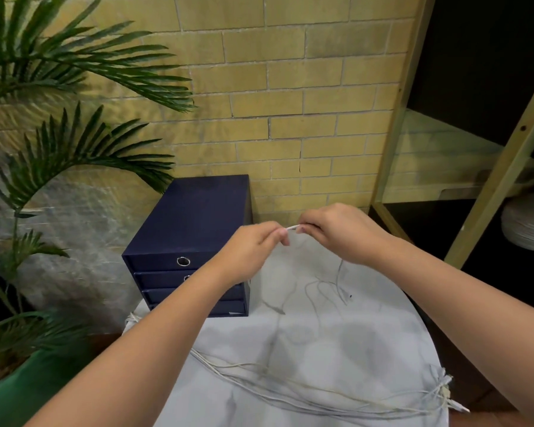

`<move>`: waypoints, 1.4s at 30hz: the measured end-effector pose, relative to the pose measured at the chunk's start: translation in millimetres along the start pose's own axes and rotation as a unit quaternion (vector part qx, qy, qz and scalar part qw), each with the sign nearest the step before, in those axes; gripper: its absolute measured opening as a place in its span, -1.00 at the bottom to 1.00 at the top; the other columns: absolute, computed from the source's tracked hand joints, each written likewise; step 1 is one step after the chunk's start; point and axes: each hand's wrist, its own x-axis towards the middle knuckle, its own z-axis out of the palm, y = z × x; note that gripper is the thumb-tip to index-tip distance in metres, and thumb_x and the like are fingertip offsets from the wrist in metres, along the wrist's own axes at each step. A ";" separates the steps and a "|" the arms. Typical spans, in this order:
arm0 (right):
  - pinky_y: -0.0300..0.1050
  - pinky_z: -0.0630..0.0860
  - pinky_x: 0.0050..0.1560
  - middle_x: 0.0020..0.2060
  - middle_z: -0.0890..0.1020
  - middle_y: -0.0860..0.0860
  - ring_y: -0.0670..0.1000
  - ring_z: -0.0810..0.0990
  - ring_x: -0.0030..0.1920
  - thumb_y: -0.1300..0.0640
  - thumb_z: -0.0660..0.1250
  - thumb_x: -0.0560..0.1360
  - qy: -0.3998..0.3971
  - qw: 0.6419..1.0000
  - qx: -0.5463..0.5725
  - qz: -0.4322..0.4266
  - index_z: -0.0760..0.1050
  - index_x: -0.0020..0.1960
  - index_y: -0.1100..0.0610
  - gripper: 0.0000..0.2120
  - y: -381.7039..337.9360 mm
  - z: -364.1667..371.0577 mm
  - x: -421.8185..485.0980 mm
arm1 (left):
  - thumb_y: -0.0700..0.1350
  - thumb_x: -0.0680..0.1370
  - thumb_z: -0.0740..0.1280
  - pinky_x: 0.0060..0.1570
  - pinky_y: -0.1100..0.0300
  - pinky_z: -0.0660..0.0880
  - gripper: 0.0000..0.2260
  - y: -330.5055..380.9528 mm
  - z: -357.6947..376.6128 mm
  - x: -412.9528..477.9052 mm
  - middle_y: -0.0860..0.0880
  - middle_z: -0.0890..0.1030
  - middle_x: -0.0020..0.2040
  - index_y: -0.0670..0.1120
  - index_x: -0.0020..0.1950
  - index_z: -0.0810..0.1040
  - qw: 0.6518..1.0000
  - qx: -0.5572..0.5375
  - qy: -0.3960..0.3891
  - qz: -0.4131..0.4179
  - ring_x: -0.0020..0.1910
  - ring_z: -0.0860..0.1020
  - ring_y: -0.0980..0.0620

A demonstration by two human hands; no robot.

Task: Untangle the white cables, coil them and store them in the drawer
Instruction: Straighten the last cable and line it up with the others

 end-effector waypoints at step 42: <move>-0.23 0.21 -0.42 -0.44 0.41 -0.18 -0.17 0.35 -0.44 0.12 0.10 0.63 0.059 0.978 0.129 0.156 0.49 -0.06 0.02 -0.80 26.1 -13.6 -13.2 | 0.13 0.61 0.17 -0.29 0.11 0.52 -0.83 -22.5 -54.6 -5.7 0.02 0.54 -0.27 0.12 0.13 0.45 0.995 0.079 0.045 -0.052 -0.31 0.51 0.15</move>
